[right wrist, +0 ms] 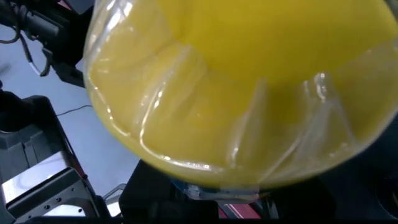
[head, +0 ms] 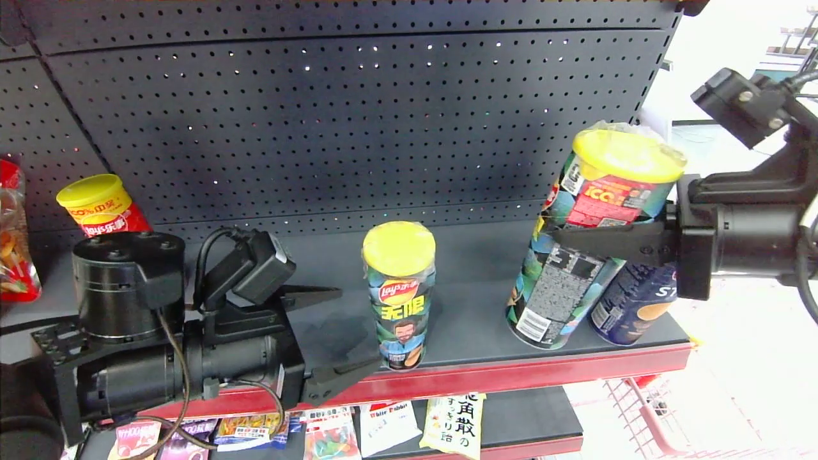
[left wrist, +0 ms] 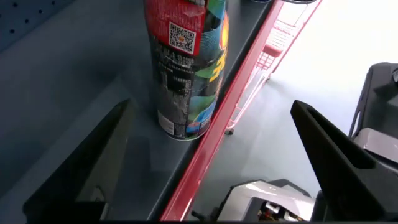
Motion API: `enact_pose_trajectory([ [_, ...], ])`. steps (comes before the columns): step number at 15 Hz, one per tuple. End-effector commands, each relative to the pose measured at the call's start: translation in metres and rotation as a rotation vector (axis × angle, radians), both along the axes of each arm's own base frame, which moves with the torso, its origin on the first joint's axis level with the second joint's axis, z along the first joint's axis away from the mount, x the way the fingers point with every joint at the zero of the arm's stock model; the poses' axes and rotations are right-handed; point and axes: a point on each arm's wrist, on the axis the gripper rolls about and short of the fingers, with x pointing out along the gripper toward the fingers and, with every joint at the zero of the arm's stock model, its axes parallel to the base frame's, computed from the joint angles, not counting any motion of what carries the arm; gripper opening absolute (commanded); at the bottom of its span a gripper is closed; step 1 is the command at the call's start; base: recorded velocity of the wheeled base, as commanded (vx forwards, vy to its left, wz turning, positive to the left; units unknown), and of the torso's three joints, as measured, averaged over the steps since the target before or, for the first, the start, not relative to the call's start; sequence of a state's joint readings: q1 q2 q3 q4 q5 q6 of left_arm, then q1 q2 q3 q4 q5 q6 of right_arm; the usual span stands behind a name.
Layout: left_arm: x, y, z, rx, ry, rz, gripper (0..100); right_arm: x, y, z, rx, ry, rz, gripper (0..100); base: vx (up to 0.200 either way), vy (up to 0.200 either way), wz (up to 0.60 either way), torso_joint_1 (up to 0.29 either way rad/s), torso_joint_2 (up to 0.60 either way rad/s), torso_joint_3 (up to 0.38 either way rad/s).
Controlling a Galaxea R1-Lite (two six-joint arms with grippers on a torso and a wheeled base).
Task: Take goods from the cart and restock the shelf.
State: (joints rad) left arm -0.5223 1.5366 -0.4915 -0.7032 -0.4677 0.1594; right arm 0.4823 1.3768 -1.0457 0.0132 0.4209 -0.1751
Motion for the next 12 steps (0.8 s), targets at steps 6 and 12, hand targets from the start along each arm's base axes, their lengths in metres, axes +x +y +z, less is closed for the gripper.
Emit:
enact_pose_trajectory([
  [6, -0.013, 0.011, -0.003, 0.000, 0.006, 0.012, 100, 0.043, 0.022, -0.006, -0.037, 0.013, -0.006, 0, 0.000, 0.000, 0.00, 0.000, 0.00, 0.000],
  [12, -0.028, 0.021, -0.006, -0.017, 0.041, 0.028, 100, 0.080, 0.048, -0.009, -0.036, -0.022, 0.010, 0, 0.000, 0.000, 0.00, 0.000, 0.00, 0.000],
])
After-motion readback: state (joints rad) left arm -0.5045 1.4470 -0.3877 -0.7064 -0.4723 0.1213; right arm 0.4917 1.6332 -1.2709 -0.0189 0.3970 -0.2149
